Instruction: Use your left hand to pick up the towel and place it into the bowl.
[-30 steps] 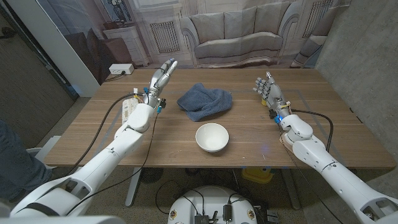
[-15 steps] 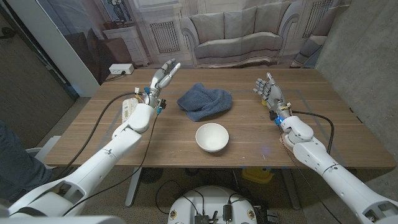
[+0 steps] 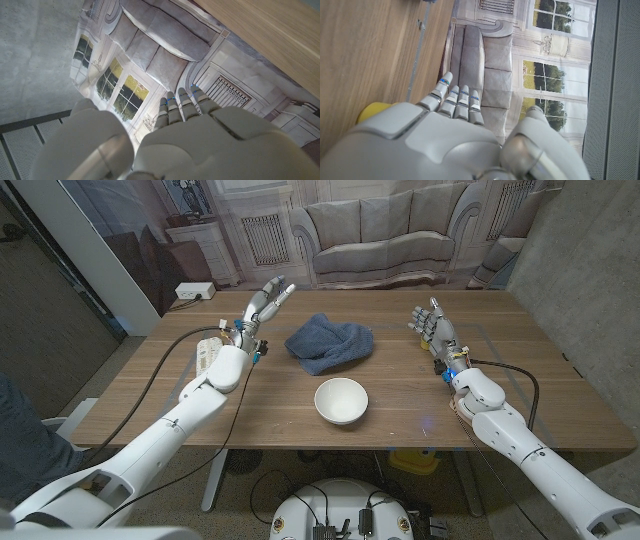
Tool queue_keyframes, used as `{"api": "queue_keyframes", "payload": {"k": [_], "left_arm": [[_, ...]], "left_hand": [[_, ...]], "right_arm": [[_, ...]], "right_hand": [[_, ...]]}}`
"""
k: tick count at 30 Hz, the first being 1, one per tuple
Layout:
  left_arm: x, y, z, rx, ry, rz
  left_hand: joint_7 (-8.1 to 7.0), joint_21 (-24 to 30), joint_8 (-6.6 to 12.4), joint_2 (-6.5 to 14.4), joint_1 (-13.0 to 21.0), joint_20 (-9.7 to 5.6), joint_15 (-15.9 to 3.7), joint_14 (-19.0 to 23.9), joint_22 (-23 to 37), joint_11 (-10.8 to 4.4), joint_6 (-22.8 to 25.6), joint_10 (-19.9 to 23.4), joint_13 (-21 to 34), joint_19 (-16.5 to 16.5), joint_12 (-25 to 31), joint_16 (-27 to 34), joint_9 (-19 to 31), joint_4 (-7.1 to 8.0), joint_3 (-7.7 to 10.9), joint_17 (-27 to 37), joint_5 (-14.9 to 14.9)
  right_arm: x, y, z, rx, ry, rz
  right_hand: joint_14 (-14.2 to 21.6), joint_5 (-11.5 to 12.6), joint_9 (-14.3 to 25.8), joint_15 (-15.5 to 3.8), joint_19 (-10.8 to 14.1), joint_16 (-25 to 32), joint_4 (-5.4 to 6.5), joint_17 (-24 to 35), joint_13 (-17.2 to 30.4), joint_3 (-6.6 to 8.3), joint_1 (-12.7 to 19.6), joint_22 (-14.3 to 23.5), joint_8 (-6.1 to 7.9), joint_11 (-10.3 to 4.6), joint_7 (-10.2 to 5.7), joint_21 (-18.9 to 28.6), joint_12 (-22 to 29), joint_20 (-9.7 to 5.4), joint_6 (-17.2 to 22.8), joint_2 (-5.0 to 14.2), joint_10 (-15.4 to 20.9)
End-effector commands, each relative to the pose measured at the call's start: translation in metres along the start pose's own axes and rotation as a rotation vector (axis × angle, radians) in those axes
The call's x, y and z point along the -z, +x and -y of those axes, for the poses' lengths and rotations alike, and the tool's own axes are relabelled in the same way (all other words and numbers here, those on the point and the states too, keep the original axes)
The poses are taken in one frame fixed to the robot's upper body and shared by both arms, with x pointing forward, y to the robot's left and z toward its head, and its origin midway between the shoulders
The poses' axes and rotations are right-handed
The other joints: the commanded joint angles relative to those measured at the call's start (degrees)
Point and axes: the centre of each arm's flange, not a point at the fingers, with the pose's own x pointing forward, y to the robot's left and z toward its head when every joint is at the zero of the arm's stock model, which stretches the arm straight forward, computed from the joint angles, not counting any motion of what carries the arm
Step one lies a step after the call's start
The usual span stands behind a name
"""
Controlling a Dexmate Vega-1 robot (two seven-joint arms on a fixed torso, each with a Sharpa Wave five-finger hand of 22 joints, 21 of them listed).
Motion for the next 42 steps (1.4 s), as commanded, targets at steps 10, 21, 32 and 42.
{"api": "queue_keyframes", "payload": {"k": [10, 21, 32, 42], "left_arm": [[-0.011, 0.012, 0.008, 0.028, 0.2, 0.016], [-0.014, 0.02, 0.015, 0.049, 0.244, 0.026], [-0.021, 0.026, 0.02, 0.036, 0.321, 0.049], [-0.024, 0.036, 0.029, 0.058, 0.388, 0.05]], "left_hand": [[-0.58, -0.2, -0.06, 0.0, 0.8, -2.68, -0.87, 0.5, 0.2, -0.78, 0.8, 0.5, 0.2, -0.4, -0.1, -0.2, 0.3, -0.38, -0.17, 0.3, 0.4], [-0.83, -0.2, -0.08, 0.0, 1.1, -2.76, -1.03, 0.7, 0.2, -0.79, 1.1, 0.7, 0.2, -0.3, -0.2, -0.2, 0.3, -0.52, -0.27, 0.3, 0.6], [-0.96, -0.3, -0.14, 0.0, 1.3, -2.56, -1.16, 1.0, 0.2, -1.01, 1.3, 1.0, 0.2, -0.2, -0.3, -0.2, 0.3, -0.6, -0.36, 0.3, 0.8], [-1.11, -0.3, -0.16, 0.1, 1.6, -2.62, -1.23, 1.1, 0.2, -1.12, 1.6, 1.0, 0.2, -0.1, -0.4, -0.3, 0.3, -0.68, -0.42, 0.3, 0.9]], "right_arm": [[-0.003, -0.004, -0.004, 0.008, -0.001, 0.01], [-0.002, -0.004, -0.002, 0.016, 0.004, 0.007], [-0.001, -0.004, 0.0, 0.015, 0.001, 0.004], [-0.001, -0.003, 0.003, 0.024, 0.007, 0.007]], "right_hand": [[0.8, -0.3, 0.2, -0.07, 0.7, -0.2, -0.39, 0.2, 0.2, 0.03, 0.3, 0.3, 0.16, 0.22, 0.1, -0.3, 0.1, -1.63, 0.3, 0.28, 0.6], [0.8, -0.3, 0.2, -0.01, 0.8, -0.3, -0.43, 0.2, 0.2, 0.01, 0.3, 0.3, 0.13, 0.22, 0.04, -0.5, 0.1, -1.59, 0.3, 0.32, 0.6], [0.8, -0.4, 0.2, -0.02, 0.9, -0.3, -0.47, 0.2, 0.2, -0.03, 0.3, 0.3, 0.1, 0.36, 0.03, -0.7, 0.0, -1.55, 0.3, 0.37, 0.7], [0.9, -0.4, 0.2, -0.03, 0.9, -0.3, -0.5, 0.2, 0.2, -0.06, 0.3, 0.3, 0.09, 0.41, 0.04, -0.9, 0.0, -1.52, 0.4, 0.42, 0.7]]}}
